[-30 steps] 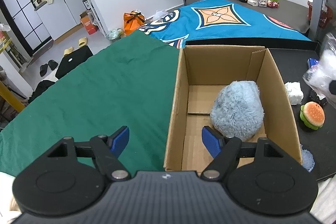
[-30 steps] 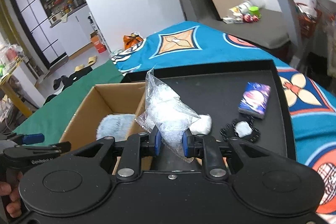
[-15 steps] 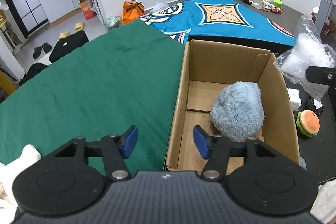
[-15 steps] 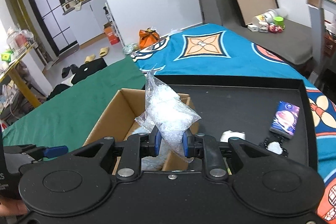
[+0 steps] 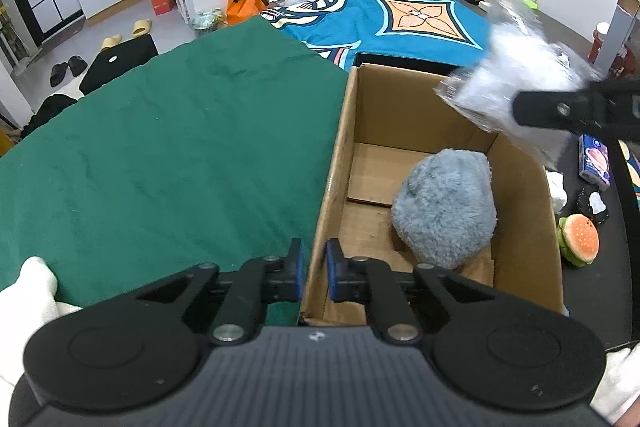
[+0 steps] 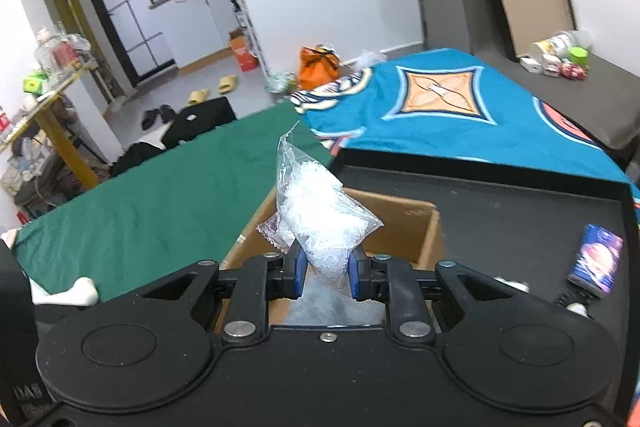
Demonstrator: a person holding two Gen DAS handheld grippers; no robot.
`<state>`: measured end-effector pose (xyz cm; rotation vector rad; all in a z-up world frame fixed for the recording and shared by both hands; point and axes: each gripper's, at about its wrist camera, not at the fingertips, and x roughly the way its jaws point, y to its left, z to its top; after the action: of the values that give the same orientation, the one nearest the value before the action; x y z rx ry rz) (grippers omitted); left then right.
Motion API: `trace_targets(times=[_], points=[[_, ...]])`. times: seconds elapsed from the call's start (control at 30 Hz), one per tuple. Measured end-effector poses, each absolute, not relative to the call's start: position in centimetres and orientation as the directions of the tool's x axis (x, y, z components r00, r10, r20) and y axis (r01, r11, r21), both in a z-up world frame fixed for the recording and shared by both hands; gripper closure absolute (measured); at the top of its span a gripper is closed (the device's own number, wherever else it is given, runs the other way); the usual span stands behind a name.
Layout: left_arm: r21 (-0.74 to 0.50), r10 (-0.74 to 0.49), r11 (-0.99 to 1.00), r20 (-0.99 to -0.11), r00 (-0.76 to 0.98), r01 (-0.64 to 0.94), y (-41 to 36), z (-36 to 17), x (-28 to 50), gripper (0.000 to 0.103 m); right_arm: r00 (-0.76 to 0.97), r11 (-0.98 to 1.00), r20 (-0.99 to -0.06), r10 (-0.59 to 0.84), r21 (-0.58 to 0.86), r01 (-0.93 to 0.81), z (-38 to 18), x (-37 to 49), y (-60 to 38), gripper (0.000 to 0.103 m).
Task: Organize soft objects
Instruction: 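Release the bubble-wrap bag into the box beside the plush, then grasp the hamburger plush with the right gripper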
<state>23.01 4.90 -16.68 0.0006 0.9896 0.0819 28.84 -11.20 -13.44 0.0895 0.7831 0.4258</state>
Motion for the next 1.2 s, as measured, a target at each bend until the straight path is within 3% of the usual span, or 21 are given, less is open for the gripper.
trace_targets(times=[0.1, 0.33, 0.47, 0.83, 1.2], points=[[0.028, 0.064, 0.997, -0.836, 0.545, -0.074, 5.1, -16.8, 23.0, 0.094, 0.630, 0.909, -0.663, 0.406, 0.225, -0.350, -13.3, 28.9, -11.0, 0.061], [0.021, 0.060, 0.997, -0.835, 0.548, -0.077, 5.1, -16.7, 23.0, 0.094, 0.627, 0.921, -0.677, 0.385, 0.234, -0.313, -13.5, 28.0, -12.7, 0.059], [0.034, 0.065, 0.997, -0.832, 0.551, -0.066, 4.8, -16.5, 22.9, 0.093, 0.634, 0.930, -0.683, 0.363, 0.223, -0.292, -13.6, 27.0, -14.0, 0.050], [0.116, 0.116, 0.993, -0.818, 0.563, -0.036, 3.6, -16.0, 22.9, 0.089, 0.648, 0.947, -0.691, 0.320, 0.244, -0.207, -15.9, 25.1, -19.5, 0.040], [0.197, 0.157, 0.980, -0.794, 0.587, 0.005, 1.8, -15.6, 22.7, 0.053, 0.645, 0.942, -0.694, 0.319, 0.305, -0.138, -18.7, 24.5, -23.3, 0.039]])
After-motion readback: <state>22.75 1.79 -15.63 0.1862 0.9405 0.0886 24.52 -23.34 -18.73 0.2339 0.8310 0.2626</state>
